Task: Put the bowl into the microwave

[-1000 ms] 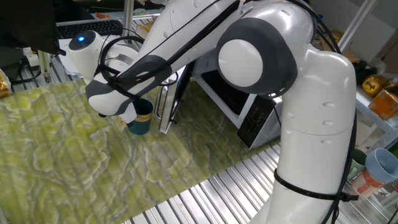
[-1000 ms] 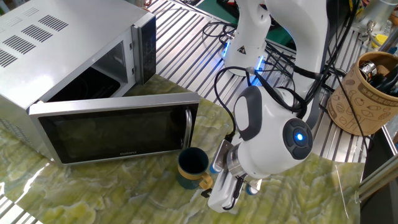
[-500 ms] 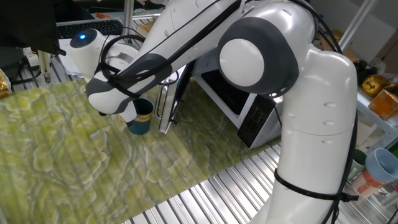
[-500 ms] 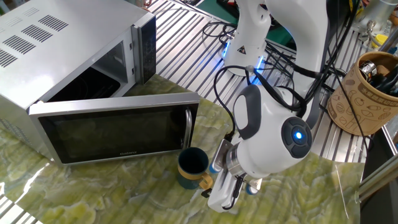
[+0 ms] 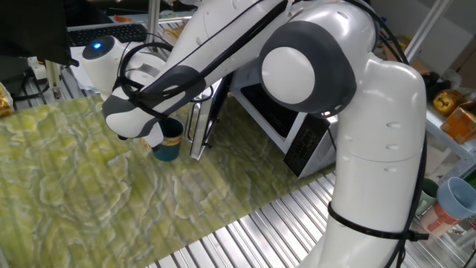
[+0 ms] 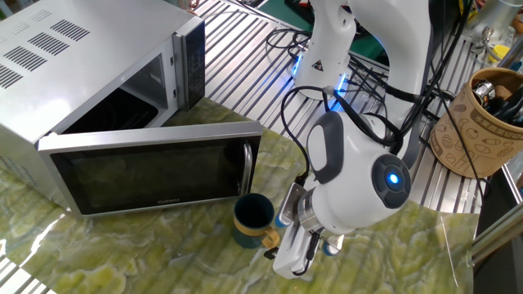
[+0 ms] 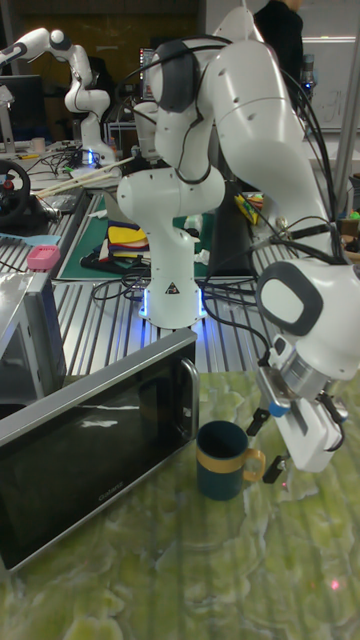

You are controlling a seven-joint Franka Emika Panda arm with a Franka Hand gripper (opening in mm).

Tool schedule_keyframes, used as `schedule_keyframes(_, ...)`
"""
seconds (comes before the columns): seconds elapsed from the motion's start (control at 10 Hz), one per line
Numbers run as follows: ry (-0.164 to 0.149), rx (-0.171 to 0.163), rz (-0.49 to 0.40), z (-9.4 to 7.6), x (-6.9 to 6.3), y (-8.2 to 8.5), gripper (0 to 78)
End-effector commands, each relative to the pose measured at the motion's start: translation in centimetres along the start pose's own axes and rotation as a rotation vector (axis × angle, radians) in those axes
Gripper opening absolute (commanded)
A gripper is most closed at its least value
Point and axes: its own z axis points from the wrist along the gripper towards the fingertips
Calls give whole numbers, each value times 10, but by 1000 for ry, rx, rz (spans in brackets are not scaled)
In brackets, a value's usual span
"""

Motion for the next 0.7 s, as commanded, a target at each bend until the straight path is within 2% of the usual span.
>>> schedule_keyframes(0.1,-90,-5,0,4,-2,0,775)
schedule_keyframes(0.7,-84,8,34,6,-4,0,775)
